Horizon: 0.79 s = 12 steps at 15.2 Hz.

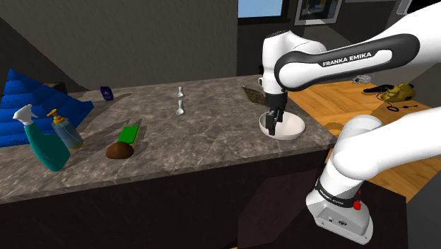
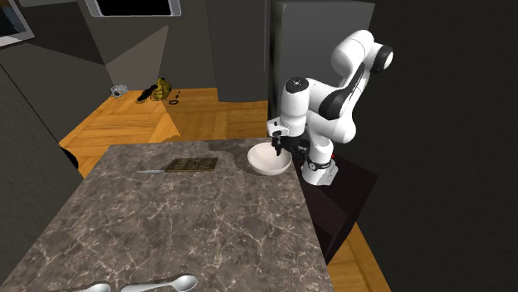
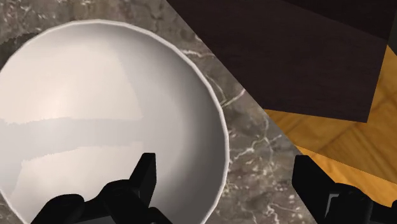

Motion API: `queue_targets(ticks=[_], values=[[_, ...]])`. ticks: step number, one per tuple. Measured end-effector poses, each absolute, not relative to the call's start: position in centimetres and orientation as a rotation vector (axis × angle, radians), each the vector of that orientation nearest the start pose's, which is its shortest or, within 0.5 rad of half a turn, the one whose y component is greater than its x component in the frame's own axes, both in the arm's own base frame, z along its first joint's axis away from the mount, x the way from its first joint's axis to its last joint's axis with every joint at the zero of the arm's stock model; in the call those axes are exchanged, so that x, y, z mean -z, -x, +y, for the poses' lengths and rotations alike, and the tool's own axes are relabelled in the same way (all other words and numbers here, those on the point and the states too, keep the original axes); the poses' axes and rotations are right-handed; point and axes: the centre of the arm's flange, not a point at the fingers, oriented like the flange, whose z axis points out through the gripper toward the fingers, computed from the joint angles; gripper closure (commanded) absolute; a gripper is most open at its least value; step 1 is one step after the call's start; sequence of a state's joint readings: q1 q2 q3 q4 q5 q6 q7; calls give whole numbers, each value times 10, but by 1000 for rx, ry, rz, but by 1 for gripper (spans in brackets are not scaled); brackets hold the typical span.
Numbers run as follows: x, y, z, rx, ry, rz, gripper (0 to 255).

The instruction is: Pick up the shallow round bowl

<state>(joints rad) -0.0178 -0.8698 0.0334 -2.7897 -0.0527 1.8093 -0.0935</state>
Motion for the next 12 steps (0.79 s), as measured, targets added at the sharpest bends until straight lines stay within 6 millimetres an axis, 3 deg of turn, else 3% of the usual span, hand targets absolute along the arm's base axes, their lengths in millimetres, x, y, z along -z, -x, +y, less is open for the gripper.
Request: queue_targets(ticks=[5, 6, 12], values=[[-407, -277, 0, -183, 3202, -178, 0], [-407, -277, 0, -183, 3202, -178, 255], [-406, -277, -1, -181, 3202, -179, 255]])
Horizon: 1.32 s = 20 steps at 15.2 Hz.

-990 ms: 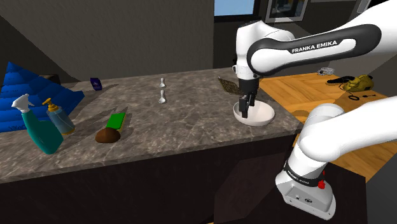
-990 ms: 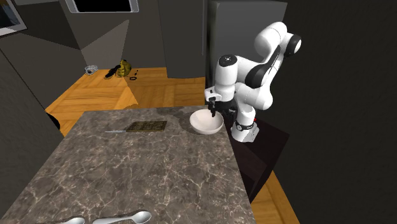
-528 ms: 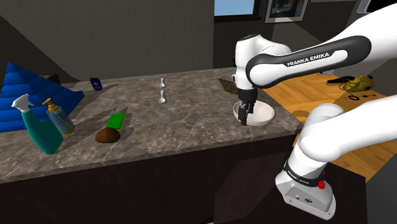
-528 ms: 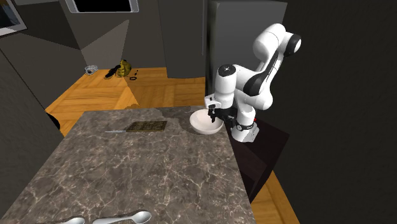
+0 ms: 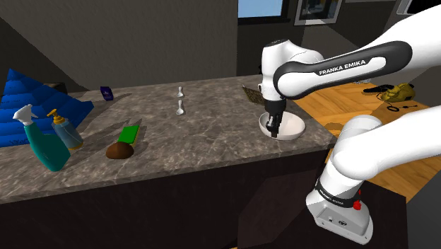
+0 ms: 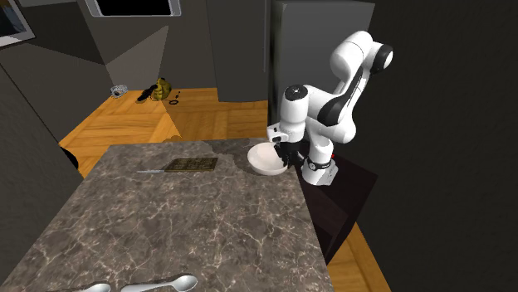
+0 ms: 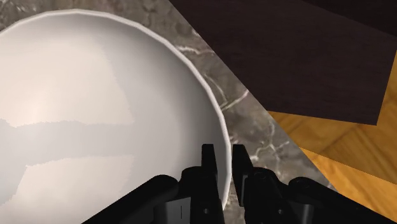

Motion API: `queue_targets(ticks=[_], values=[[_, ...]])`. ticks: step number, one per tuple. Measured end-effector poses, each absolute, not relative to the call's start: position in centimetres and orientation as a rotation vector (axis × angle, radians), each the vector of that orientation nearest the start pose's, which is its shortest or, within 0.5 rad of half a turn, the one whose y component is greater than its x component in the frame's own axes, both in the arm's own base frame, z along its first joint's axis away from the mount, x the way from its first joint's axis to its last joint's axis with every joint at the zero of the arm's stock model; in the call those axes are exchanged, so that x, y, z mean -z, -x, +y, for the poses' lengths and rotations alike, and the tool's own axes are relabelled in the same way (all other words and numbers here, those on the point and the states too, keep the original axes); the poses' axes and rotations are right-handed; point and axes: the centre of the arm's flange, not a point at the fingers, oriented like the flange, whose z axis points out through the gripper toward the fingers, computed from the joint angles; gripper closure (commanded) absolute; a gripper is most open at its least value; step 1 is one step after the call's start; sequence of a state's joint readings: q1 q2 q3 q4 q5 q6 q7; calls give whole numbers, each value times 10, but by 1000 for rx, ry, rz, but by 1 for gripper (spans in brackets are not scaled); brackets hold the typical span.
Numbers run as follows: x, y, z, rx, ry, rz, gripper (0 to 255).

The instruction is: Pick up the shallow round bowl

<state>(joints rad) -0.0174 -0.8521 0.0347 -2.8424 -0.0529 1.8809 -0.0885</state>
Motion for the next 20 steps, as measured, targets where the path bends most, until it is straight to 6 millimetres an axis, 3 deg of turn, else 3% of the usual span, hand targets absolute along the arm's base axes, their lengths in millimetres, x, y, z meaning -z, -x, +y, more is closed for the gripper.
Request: queue_targets(ticks=[7, 20], values=[[-416, -277, 0, -182, 3202, -178, 255], [-483, -277, -1, -183, 3202, -178, 255]])
